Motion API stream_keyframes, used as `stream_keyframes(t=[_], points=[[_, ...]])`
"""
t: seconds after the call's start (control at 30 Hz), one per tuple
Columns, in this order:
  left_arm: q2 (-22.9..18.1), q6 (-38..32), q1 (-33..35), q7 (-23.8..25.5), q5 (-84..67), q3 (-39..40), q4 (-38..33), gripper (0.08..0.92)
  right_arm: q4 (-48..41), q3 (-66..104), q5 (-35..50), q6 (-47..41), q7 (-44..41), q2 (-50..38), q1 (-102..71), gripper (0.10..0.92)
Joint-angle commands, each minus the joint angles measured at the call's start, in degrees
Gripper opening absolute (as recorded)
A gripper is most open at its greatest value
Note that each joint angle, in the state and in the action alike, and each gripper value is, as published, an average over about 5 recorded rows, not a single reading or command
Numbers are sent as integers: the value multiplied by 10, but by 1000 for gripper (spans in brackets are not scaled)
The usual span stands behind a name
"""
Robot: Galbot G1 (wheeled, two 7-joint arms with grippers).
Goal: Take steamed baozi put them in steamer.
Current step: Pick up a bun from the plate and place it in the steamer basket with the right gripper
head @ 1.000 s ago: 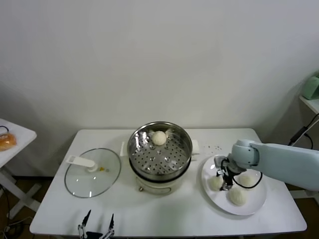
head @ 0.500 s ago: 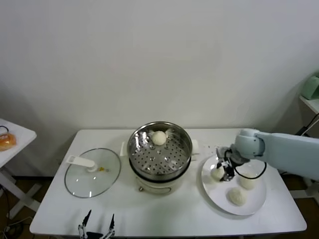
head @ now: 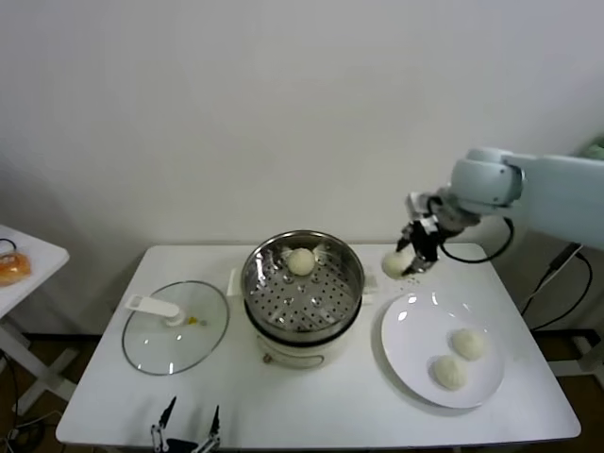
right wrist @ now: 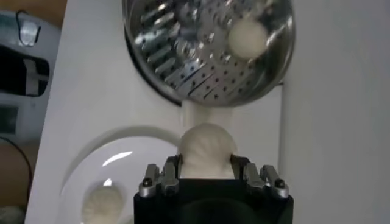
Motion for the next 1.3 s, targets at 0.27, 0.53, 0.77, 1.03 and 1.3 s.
stream_keyframes(t=[0.27,0.53,0.77,1.03,1.3], points=[[1,3,1,0,5,1,-4,823,-5,116,88,-91,72,204,-53,568],[-2,3,0,1,12,5,-1,823,-70,110,32,-99,89,273,-156,571],[-3,5,-2,2,12,4,1,823,-156,130,-17,-102,95,305,-244,573],[-2,5,-2,2,11,0,5,823,-208,148,-50,-101,98,329,-297,577],[-2,5,-5,3,10,1,7,823,-216,161,-68,-105,109,333,-319,578]])
